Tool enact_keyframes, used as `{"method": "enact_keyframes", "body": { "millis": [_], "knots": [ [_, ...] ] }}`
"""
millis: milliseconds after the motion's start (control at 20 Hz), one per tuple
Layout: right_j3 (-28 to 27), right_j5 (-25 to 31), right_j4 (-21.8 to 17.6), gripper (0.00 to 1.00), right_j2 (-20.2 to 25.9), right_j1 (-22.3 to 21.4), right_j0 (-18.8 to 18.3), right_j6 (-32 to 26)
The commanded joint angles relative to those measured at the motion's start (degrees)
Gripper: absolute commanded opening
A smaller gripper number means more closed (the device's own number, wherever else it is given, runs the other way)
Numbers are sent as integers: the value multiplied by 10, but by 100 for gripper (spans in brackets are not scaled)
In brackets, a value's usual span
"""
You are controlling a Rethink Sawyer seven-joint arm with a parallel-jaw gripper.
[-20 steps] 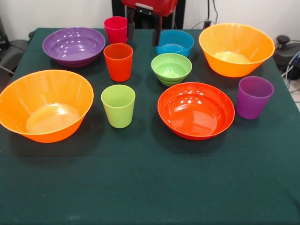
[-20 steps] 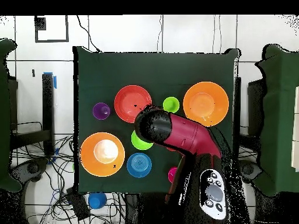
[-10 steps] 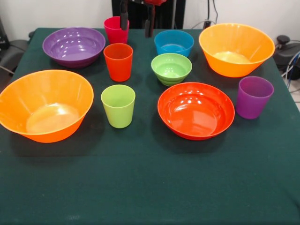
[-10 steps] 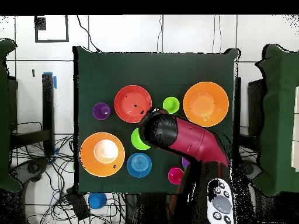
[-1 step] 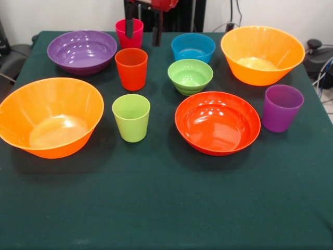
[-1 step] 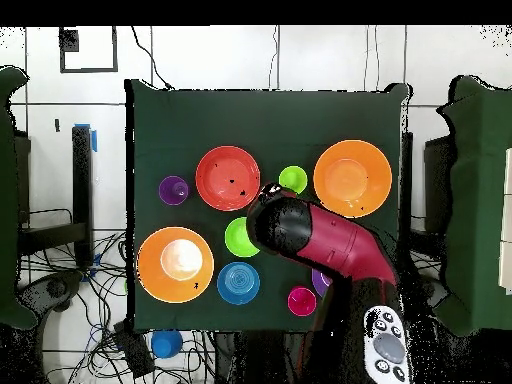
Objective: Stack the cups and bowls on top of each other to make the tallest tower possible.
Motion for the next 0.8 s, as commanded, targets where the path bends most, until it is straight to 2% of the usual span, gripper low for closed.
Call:
{"method": "enact_keyframes", "body": {
  "millis": [50,300,800],
  "knots": [
    [31,-68,-33,100,54,62,-17,49],
    [39,-108,-38,100,65,88,-32,48],
    [50,-101,-23,100,58,77,-19,59]
  ]
}}
